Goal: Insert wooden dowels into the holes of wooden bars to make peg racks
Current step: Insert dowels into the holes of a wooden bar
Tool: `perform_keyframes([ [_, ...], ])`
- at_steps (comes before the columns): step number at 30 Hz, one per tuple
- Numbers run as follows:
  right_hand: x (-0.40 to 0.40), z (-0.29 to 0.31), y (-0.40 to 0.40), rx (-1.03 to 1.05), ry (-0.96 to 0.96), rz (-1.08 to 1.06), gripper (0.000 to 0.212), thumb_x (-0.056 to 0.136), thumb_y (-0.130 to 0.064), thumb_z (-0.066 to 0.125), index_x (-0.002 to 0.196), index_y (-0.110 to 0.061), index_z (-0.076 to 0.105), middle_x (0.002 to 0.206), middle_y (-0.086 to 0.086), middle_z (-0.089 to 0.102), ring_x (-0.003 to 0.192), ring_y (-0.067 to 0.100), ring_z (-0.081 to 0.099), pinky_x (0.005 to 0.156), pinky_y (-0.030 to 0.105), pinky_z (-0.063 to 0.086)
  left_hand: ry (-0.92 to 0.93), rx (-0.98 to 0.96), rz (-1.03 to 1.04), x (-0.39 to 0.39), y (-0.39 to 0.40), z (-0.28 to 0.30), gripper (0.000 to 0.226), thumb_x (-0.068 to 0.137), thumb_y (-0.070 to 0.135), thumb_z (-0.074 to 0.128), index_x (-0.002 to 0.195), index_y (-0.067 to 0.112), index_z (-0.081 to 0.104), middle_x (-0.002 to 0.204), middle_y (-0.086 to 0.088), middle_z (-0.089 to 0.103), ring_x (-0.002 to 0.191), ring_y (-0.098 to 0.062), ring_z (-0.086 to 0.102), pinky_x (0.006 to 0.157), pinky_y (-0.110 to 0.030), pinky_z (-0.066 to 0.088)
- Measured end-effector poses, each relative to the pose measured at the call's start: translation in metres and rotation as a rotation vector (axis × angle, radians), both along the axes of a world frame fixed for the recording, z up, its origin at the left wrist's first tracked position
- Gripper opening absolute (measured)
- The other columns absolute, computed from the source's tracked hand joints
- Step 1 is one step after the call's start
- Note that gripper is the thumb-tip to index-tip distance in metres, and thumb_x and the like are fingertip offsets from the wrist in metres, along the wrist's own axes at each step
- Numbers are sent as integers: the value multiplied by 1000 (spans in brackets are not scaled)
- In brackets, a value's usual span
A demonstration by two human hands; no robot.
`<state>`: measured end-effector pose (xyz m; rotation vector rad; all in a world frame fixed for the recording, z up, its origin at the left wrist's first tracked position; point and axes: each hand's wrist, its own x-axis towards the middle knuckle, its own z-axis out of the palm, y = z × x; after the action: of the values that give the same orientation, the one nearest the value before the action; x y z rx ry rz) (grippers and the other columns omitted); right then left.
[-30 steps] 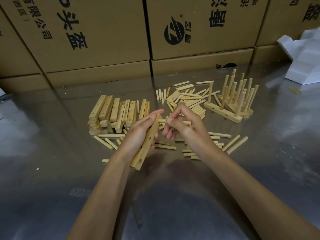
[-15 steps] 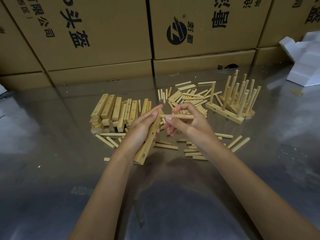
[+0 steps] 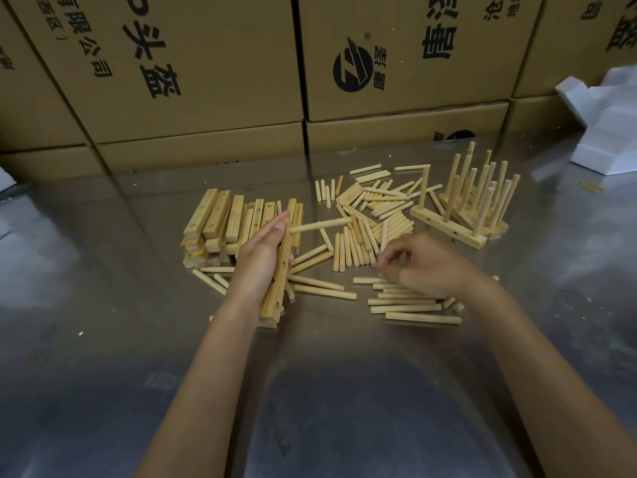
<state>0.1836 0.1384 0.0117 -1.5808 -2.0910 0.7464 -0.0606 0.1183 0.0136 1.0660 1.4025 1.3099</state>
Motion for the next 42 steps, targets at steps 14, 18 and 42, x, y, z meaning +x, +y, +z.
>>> perform_keyframes([
  [14,-15,-9,-5,150,-123,74,7,85,-29,74,91,-28,70,99,-3,56,104,15,43,87,32,32,72,-11,-14,7,-4,2,30,104,42,45,126,48,64,137,-7,61,81,-9,61,66,-24,45],
  [18,-16,6,-9,228,217,13,7,85,-27,76,88,-25,70,83,-4,57,75,-3,45,67,16,35,29,-16,2,4,-2,2,28,104,41,46,122,45,67,97,-1,66,70,-7,60,54,-21,48],
  [42,-71,2,-39,137,761,106,11,92,-4,67,96,-7,77,80,8,74,72,21,71,66,21,57,-114,-20,12,19,-4,0,28,103,41,46,113,45,71,115,-9,68,65,-14,59,44,-25,42],
])
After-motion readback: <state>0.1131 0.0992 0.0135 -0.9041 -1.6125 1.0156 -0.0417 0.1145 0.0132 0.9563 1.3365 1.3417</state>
